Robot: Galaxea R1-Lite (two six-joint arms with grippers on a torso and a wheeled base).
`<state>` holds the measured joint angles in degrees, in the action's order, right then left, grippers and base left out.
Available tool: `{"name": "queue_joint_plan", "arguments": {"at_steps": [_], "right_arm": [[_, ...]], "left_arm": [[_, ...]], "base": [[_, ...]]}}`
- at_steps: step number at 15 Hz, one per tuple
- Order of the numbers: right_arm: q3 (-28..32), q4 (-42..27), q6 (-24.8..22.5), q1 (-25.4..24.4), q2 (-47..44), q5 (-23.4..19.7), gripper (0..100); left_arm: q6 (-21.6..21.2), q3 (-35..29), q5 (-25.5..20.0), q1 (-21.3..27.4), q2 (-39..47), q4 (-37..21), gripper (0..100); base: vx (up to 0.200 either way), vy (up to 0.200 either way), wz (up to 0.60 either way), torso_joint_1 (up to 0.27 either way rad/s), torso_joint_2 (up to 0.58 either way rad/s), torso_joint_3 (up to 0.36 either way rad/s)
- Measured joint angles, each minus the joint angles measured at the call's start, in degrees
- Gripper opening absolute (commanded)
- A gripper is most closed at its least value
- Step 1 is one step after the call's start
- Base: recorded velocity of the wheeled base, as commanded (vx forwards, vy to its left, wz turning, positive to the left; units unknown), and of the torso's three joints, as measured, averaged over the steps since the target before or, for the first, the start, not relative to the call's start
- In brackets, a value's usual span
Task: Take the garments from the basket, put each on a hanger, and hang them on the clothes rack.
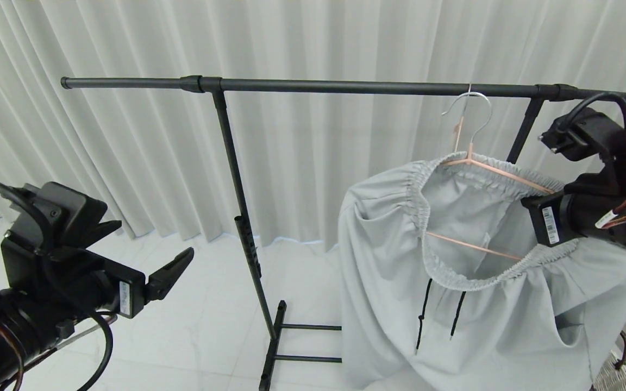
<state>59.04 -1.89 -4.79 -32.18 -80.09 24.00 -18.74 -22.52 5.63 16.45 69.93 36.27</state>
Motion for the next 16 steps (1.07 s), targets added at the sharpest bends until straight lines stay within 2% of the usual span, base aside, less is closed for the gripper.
{"name": "queue_joint_plan", "arguments": {"at_steps": [3,5,8,16], "right_arm": [[4.44,-3.35,9.08,0.02,-2.99,1.78,0],[9.16,-5.36,11.19,-0.28,-5.18,2.54,0],[14.53,-7.52,11.65,-1.57,-7.64,3.33,0],[15.57,-8.03,11.61,-3.78,-8.78,4.89,0]], "left_arm": [[-0.66,1.52,0.09,-1.29,0.11,0.32,100],[-0.77,1.73,0.05,-1.38,0.16,0.29,100],[-0.63,1.68,0.06,-1.45,0.22,0.29,100],[-0.23,1.79,-0.28,-1.18,0.44,0.27,100]], "base": [[0.0,0.0,0.0,0.0,0.0,0.0],[0.0,0.0,0.0,0.0,0.0,0.0],[0.0,0.0,0.0,0.0,0.0,0.0],[0.2,0.0,0.0,0.004,0.0,0.003]]}}
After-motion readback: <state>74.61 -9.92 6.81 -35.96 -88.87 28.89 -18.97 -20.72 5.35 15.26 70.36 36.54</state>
